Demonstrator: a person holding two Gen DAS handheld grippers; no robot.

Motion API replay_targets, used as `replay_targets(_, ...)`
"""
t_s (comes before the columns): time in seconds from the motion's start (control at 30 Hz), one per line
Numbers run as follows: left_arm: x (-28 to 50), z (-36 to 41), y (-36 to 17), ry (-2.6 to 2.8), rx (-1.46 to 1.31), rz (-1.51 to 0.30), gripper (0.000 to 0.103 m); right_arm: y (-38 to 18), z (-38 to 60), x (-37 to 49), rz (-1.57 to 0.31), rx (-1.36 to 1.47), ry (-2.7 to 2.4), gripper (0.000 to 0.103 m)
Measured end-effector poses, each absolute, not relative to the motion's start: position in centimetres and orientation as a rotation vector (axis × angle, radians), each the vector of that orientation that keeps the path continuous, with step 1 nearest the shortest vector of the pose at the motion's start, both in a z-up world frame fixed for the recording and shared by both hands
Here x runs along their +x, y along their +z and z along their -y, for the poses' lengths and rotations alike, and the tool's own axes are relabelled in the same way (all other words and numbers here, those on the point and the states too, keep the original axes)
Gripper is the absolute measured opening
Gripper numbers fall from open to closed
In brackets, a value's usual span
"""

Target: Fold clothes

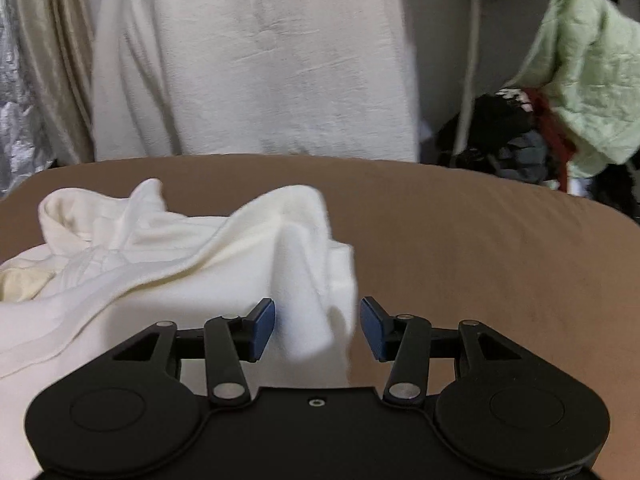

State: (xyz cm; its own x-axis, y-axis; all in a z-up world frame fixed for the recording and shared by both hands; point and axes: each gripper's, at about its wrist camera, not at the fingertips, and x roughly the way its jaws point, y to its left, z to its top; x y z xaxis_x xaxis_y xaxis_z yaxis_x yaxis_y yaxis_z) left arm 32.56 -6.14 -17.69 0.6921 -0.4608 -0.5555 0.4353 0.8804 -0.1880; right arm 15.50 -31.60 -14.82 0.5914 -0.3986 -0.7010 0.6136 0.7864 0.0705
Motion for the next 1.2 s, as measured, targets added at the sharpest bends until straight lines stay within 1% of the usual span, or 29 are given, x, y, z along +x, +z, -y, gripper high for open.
replay_targets(0.03, 32.9, 6.6, -18.0, -0.493, -0.021, -0.641, 0.049, -14.9, 31.5, 15.8, -0.730, 0.320, -0.593, 0.053)
replay_targets(0.07, 33.2, 7.0, -18.4, -0.485, 0.001, -0.650, 0.010, -15.1, 31.5, 16.2, -0.735, 0.316, -0.585, 0.054)
replay_targets(0.1, 33.6, 6.9, -18.7, -0.478, 0.002, -0.663, 0.006, -15.3, 31.5, 16.7, -0.742, 0.308, -0.576, 0.054)
replay_targets(0.13, 33.8, 6.4, -19.0, -0.466, -0.016, -0.667, 0.005, -15.5, 31.6, 17.0, -0.748, 0.300, -0.570, 0.054)
replay_targets(0.23, 34.1, 3.6, -18.8, -0.445, -0.145, -0.653, 0.005, -15.8, 32.0, 17.8, -0.758, 0.283, -0.562, 0.056)
replay_targets(0.4, 36.3, -4.2, -18.4, -0.444, -0.542, -0.645, 0.005, -16.7, 34.1, 18.6, -0.744, 0.342, -0.574, 0.055)
replay_targets(0.47, 37.2, -7.3, -19.1, -0.380, -0.652, -0.611, 0.000, -17.2, 34.8, 18.9, -0.752, 0.367, -0.584, 0.055)
replay_targets(0.53, 37.6, -10.9, -20.2, -0.282, -0.797, -0.567, 0.000, -17.7, 35.2, 19.2, -0.758, 0.373, -0.578, 0.054)
replay_targets(0.6, 37.4, -13.9, -20.7, -0.147, -0.837, -0.515, 0.000, -18.1, 35.2, 19.4, -0.779, 0.353, -0.590, 0.054)
replay_targets(0.63, 37.1, -14.7, -20.6, -0.102, -0.810, -0.504, 0.000, -18.2, 35.2, 19.5, -0.783, 0.355, -0.591, 0.054)
replay_targets(0.7, 36.7, -15.4, -20.1, -0.060, -0.724, -0.510, 0.000, -18.1, 35.3, 19.5, -0.781, 0.364, -0.594, 0.054)
replay_targets(0.77, 36.6, -15.0, -20.2, -0.099, -0.695, -0.553, 0.000, -18.0, 35.2, 19.5, -0.783, 0.361, -0.595, 0.054)
replay_targets(0.8, 36.7, -14.3, -20.3, -0.135, -0.695, -0.573, 0.002, -17.9, 35.2, 19.5, -0.784, 0.361, -0.597, 0.054)
replay_targets(0.83, 36.9, -13.5, -20.6, -0.174, -0.699, -0.588, 0.003, -17.8, 35.3, 19.5, -0.783, 0.363, -0.601, 0.057)
replay_targets(0.9, 37.3, -11.0, -20.9, -0.245, -0.661, -0.620, 0.012, -17.6, 35.5, 19.6, -0.780, 0.366, -0.612, 0.060)
replay_targets(0.93, 37.5, -9.6, -21.0, -0.280, -0.635, -0.636, 0.024, -17.5, 35.6, 19.6, -0.778, 0.369, -0.615, 0.060)
replay_targets(0.97, 37.8, -8.2, -21.1, -0.314, -0.609, -0.651, 0.043, -17.4, 35.6, 19.6, -0.779, 0.372, -0.615, 0.060)
replay_targets(1.0, 37.9, -6.9, -21.2, -0.343, -0.577, -0.660, 0.051, -17.3, 35.6, 19.7, -0.780, 0.369, -0.615, 0.060)
replay_targets(1.03, 37.9, -5.7, -21.2, -0.369, -0.541, -0.663, 0.057, -17.1, 35.5, 19.7, -0.781, 0.362, -0.613, 0.060)
replay_targets(1.1, 37.9, -3.6, -21.3, -0.441, -0.481, -0.698, 0.056, -16.8, 35.5, 19.6, -0.780, 0.348, -0.608, 0.060)
replay_targets(1.13, 38.2, -2.7, -21.5, -0.483, -0.455, -0.735, 0.053, -16.6, 35.6, 19.6, -0.779, 0.347, -0.606, 0.060)
replay_targets(1.17, 38.4, -1.8, -21.6, -0.525, -0.428, -0.773, 0.048, -16.6, 35.8, 19.6, -0.778, 0.352, -0.606, 0.060)
replay_targets(1.2, 38.7, -1.0, -21.8, -0.545, -0.397, -0.800, 0.046, -16.6, 36.0, 19.6, -0.776, 0.357, -0.606, 0.060)
